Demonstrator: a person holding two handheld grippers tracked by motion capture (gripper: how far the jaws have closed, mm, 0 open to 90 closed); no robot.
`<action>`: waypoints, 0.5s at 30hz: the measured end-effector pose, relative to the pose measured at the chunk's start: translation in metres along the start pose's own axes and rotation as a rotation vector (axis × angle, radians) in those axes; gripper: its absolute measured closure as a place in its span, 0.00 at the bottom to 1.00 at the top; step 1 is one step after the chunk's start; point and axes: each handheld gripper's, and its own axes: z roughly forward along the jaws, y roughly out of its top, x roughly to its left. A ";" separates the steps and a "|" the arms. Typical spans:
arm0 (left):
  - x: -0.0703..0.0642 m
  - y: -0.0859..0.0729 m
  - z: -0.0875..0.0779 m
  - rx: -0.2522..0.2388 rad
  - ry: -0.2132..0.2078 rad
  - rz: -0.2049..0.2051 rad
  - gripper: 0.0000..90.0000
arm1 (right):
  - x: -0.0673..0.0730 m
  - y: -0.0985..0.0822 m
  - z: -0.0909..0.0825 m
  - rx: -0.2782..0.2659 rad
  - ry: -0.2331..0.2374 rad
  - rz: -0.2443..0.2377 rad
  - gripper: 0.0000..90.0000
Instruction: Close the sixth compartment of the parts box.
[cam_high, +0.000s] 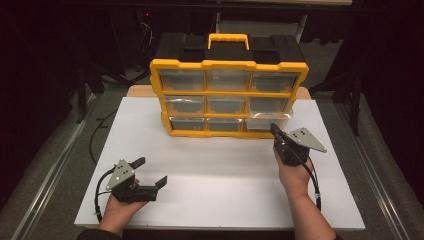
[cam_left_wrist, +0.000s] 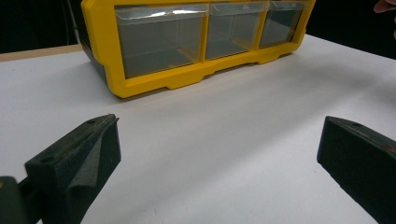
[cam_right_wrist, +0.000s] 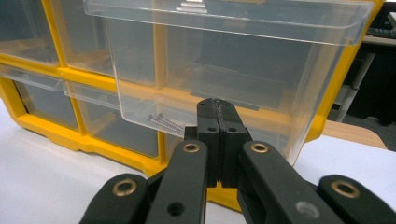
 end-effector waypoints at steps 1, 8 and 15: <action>0.000 0.000 0.000 0.000 0.000 0.000 0.00 | 0.000 0.000 0.002 -0.004 0.004 0.001 1.00; -0.001 0.000 0.001 0.001 -0.005 0.003 0.00 | -0.001 0.002 0.014 0.005 0.002 0.006 1.00; -0.001 0.000 0.000 0.000 -0.005 0.003 0.00 | -0.003 0.003 0.021 0.002 -0.002 0.018 1.00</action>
